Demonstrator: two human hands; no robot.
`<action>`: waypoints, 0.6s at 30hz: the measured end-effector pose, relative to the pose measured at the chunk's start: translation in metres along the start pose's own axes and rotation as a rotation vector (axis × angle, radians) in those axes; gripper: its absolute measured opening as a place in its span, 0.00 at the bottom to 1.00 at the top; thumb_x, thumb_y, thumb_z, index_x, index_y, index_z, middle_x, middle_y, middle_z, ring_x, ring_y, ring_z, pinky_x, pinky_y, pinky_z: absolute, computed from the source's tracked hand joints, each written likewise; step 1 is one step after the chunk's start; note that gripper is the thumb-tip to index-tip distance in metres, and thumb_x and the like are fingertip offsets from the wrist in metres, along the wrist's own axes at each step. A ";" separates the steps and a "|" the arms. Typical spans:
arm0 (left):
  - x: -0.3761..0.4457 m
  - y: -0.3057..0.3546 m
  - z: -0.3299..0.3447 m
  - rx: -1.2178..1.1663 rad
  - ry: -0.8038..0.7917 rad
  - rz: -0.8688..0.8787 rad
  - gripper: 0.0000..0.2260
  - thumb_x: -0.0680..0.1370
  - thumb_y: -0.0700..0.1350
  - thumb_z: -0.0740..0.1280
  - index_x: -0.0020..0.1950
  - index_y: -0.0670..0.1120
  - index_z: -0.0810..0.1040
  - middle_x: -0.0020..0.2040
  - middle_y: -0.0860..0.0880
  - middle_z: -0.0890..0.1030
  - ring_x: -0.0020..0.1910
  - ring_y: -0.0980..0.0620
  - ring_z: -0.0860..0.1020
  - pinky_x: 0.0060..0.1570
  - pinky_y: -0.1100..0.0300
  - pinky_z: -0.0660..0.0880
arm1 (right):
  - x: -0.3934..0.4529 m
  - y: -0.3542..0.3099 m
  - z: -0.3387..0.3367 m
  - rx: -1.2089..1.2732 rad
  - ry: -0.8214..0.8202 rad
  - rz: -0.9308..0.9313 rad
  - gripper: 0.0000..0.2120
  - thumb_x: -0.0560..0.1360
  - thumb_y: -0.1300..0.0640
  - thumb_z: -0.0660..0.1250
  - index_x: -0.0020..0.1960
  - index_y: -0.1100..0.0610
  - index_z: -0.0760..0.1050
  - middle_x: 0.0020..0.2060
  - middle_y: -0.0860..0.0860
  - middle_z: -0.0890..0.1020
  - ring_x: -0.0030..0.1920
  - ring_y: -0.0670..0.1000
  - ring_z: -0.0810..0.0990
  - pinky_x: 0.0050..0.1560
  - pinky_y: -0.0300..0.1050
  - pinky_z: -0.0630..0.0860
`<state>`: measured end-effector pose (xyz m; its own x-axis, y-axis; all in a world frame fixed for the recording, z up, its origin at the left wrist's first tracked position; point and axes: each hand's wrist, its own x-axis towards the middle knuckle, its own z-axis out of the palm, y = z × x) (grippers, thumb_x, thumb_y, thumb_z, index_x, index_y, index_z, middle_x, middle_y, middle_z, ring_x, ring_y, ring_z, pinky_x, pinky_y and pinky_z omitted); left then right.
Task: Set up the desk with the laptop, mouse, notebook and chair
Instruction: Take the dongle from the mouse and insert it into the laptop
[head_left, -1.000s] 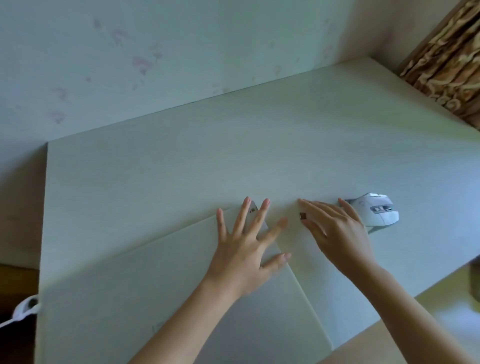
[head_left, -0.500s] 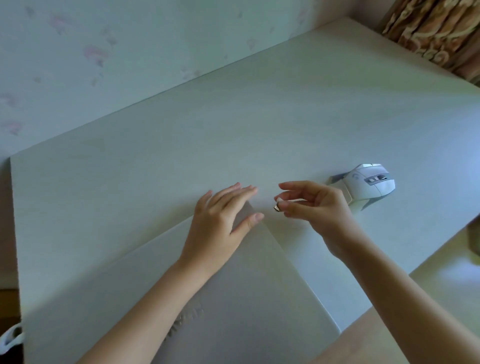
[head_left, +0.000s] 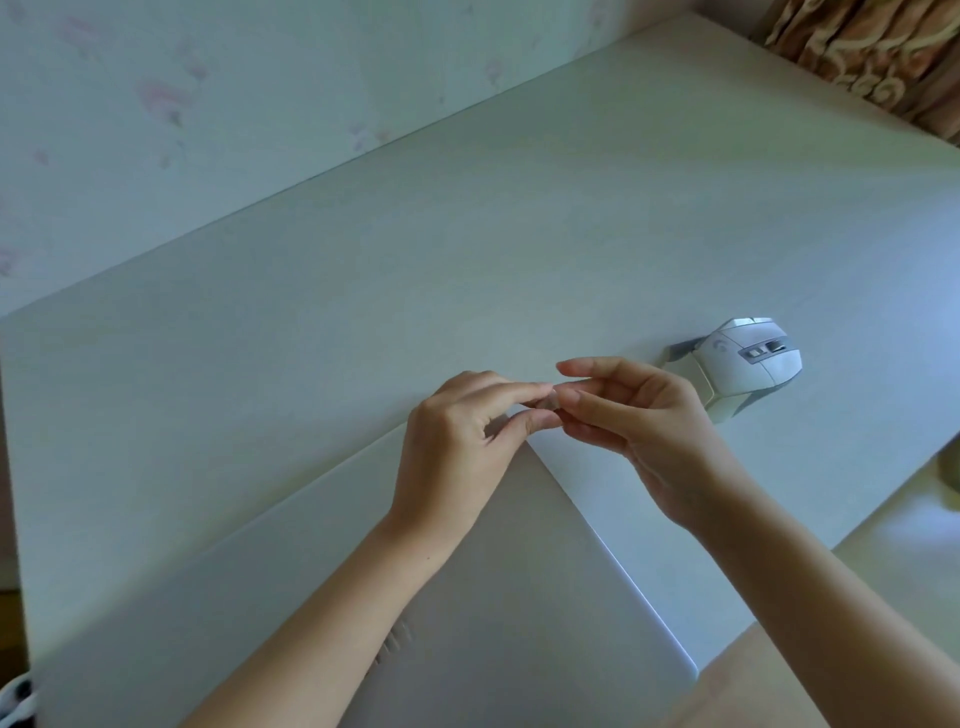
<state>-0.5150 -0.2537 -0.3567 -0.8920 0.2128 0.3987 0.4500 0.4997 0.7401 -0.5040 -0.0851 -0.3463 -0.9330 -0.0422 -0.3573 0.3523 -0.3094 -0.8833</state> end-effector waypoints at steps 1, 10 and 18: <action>0.001 -0.001 -0.001 -0.030 -0.031 -0.030 0.12 0.69 0.45 0.77 0.51 0.47 0.84 0.44 0.54 0.84 0.44 0.55 0.81 0.45 0.63 0.75 | 0.001 0.001 0.000 0.006 0.004 -0.006 0.14 0.66 0.63 0.71 0.52 0.61 0.79 0.39 0.55 0.85 0.40 0.51 0.84 0.43 0.40 0.80; 0.002 -0.022 -0.005 0.216 -0.208 -0.168 0.22 0.73 0.65 0.61 0.55 0.52 0.83 0.53 0.57 0.82 0.55 0.52 0.76 0.57 0.56 0.71 | 0.005 0.012 -0.004 0.053 0.022 0.010 0.15 0.67 0.62 0.70 0.53 0.62 0.77 0.39 0.55 0.81 0.36 0.49 0.83 0.33 0.37 0.76; 0.007 -0.005 0.015 0.269 -0.107 0.027 0.13 0.78 0.51 0.65 0.35 0.50 0.80 0.26 0.55 0.71 0.30 0.57 0.72 0.54 0.49 0.71 | 0.011 0.012 -0.003 0.129 0.063 -0.018 0.14 0.67 0.62 0.69 0.52 0.62 0.79 0.38 0.52 0.84 0.40 0.48 0.83 0.42 0.38 0.79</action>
<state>-0.5245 -0.2420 -0.3660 -0.8855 0.3093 0.3468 0.4594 0.6945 0.5537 -0.5103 -0.0862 -0.3615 -0.9313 0.0229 -0.3635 0.3192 -0.4292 -0.8449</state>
